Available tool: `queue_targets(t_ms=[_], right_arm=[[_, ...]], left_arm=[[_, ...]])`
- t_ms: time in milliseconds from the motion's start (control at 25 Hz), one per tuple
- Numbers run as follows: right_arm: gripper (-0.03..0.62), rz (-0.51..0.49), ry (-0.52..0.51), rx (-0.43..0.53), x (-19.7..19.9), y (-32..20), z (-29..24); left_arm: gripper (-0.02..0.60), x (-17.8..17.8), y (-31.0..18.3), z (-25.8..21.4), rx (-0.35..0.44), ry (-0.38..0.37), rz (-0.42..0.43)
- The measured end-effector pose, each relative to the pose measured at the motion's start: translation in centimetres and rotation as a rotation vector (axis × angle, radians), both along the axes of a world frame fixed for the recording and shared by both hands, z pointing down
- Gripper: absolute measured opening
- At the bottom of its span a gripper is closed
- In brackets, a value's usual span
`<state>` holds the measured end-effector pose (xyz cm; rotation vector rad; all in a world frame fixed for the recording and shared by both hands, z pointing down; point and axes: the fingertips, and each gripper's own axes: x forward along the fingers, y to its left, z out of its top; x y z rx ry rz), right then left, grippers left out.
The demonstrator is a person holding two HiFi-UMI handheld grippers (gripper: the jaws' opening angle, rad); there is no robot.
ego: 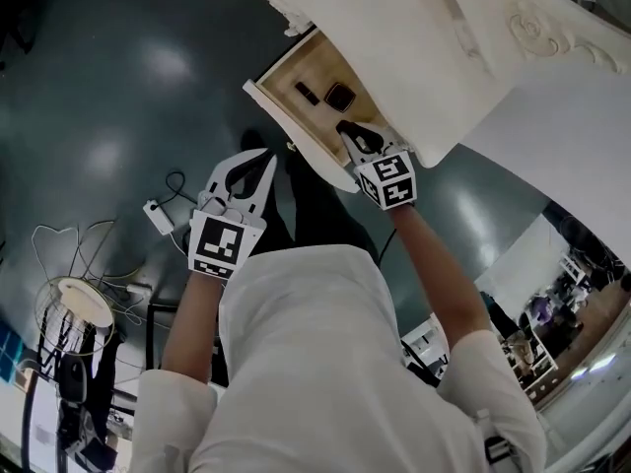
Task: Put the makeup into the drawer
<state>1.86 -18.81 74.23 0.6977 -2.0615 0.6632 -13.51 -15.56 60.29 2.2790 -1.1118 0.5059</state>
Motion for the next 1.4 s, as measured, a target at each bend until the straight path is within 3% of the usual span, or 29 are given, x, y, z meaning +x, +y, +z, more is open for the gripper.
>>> queue_targets(t_ms=[800, 1080, 1240, 1400], right_arm=[[0.089, -0.11, 0.215, -0.326, -1.7, 0.8, 14.2], [0.089, -0.093, 0.233, -0.353, -1.7, 1.0, 15.7], [0.163, -0.066, 0.253, -0.318, -1.1, -0.2, 15.0], [0.167, -0.028, 0.251, -0.273, -0.7, -1.1, 13.3]], left_arm=[[0.017, -2.4, 0.2, 5.0, -0.108, 0.001, -0.115], [0.017, -2.9, 0.3, 5.8, -0.12, 0.001, -0.132], [0.017, -3.2, 0.2, 5.6, -0.12, 0.001, -0.134], [0.017, -3.6, 0.1, 4.7, -0.102, -0.002, -0.126]])
